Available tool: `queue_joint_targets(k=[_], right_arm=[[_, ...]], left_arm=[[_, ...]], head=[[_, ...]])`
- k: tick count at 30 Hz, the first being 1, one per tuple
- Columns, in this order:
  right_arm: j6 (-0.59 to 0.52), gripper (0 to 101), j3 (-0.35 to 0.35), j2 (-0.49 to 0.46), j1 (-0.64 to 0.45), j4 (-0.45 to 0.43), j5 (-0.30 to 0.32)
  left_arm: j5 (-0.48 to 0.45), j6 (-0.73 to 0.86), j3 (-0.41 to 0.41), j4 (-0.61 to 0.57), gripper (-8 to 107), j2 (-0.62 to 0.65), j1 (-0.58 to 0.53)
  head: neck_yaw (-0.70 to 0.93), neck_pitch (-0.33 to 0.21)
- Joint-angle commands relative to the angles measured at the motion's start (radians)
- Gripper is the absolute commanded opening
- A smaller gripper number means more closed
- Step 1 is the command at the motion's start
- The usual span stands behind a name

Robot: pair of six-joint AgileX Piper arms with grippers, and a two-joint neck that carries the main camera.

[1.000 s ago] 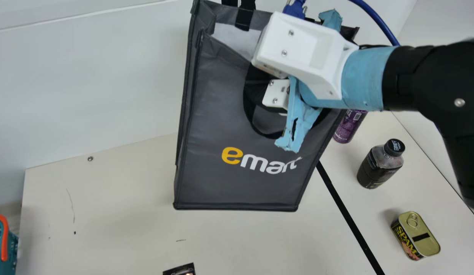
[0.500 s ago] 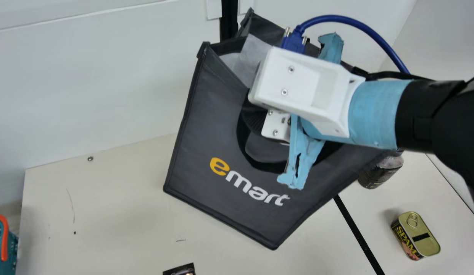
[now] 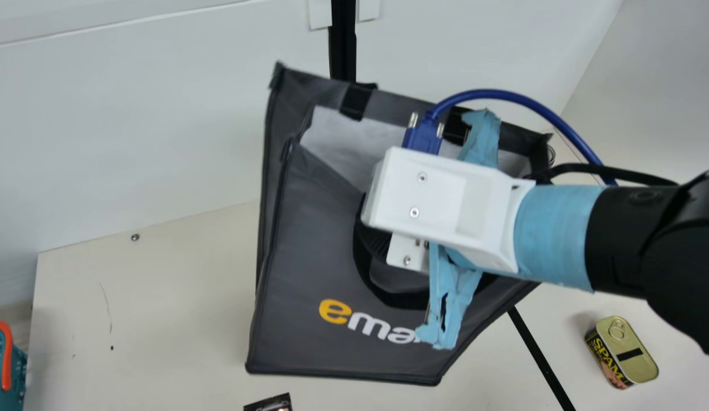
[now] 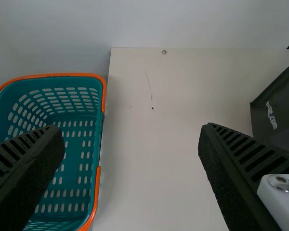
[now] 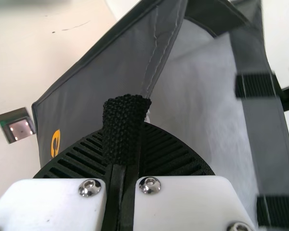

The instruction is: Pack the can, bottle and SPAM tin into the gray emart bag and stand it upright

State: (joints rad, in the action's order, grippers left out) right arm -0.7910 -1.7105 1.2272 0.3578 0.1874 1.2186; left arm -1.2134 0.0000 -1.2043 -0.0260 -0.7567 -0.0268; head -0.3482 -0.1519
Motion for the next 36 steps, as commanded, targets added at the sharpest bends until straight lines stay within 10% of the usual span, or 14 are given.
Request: queue_joint_targets(k=[1,14,36], right_arm=[[0.013,0,0.023,-0.009,0.021,-0.009,0.001],[0.121,0,0.121,-0.066,0.160,-0.056,0.001],[0.238,73,0.148,-0.137,0.288,-0.125,0.001]], left_arm=[[0.000,0.000,0.000,0.000,90,0.000,0.000],[0.000,0.000,0.000,0.000,90,0.000,0.000],[0.000,0.000,0.000,0.000,90,0.000,0.000]], head=[[-0.001,-0.023],[-0.001,-0.023],[-0.001,-0.023]])
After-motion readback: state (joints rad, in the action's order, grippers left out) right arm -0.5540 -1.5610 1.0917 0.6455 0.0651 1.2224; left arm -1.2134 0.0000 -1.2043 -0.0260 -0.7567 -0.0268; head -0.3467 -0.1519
